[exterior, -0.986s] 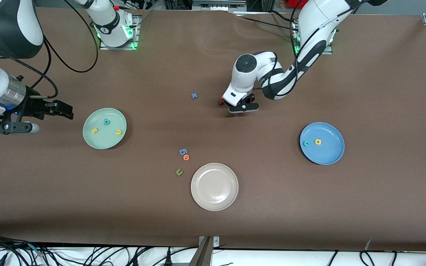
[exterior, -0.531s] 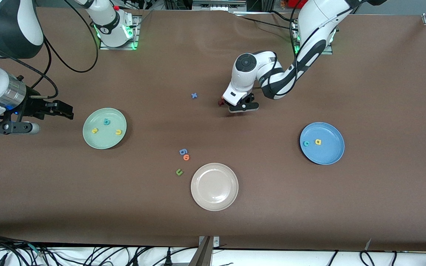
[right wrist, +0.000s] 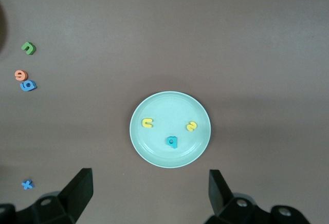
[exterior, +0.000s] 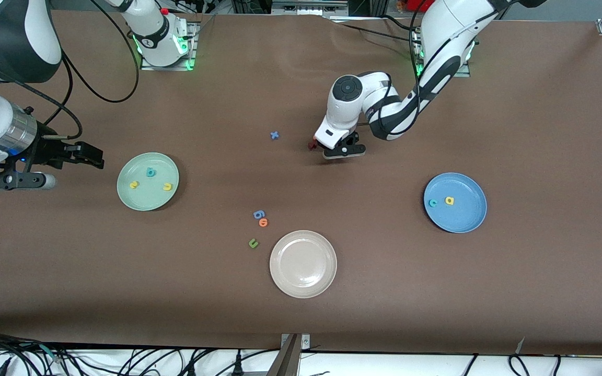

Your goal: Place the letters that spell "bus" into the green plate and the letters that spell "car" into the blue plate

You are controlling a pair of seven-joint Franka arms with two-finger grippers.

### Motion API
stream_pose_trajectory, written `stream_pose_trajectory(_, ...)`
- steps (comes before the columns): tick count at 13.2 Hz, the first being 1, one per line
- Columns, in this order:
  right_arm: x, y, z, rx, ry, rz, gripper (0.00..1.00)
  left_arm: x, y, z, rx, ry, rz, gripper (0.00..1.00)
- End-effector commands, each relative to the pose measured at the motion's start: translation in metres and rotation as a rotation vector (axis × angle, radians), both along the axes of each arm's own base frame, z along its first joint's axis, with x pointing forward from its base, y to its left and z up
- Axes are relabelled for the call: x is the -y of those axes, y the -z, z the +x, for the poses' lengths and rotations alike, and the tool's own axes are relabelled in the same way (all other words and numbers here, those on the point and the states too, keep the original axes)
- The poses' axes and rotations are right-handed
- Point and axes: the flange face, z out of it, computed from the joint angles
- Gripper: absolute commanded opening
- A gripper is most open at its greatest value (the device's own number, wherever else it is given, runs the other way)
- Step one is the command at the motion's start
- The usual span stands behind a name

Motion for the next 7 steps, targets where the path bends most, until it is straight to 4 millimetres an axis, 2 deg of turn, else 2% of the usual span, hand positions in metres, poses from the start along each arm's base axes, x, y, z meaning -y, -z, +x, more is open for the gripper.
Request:
stream_pose_trajectory(1, -0.0015, -0.0012, -0.0042, -0.001, 0.006, -0.016, 0.99, -0.003, 0.0035, -0.0099, 0.01, 0.01, 0.023, 0.15)
stream_pose_trajectory(7, -0.0015, -0.0012, -0.0042, -0.001, 0.006, -0.016, 0.99, -0.0042, 0.0038, -0.0088, 0.01, 0.007, 0.024, 0.09)
